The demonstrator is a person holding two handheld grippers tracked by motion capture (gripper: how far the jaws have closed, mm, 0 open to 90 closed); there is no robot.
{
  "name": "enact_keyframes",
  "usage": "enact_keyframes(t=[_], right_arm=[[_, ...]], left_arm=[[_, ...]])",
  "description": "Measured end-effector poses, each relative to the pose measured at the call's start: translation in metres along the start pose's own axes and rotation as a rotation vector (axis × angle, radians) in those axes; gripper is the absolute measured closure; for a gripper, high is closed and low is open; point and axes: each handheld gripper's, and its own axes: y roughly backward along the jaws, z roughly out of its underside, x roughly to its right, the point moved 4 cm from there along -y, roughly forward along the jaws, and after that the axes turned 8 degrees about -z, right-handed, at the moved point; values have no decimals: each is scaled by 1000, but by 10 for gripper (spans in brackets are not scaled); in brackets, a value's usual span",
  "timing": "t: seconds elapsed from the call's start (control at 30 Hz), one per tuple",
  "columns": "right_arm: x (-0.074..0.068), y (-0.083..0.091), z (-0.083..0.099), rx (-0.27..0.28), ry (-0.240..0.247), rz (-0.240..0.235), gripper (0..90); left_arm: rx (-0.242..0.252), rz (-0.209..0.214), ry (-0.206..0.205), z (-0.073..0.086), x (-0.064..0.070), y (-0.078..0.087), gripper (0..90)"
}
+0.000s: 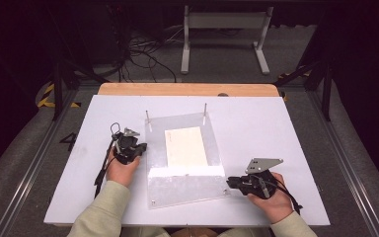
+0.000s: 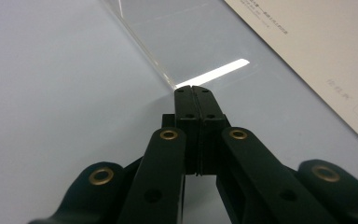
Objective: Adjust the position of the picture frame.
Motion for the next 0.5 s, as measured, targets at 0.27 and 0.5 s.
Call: enact_keyframes(t=[0.27, 0.5], right_arm=[[1, 7, 4, 22, 0, 12, 800], [-2, 12, 6, 26, 14, 21, 783]], left_arm=[[34, 22, -44, -16, 19, -17, 900], [80, 80, -50, -21, 26, -25, 897]])
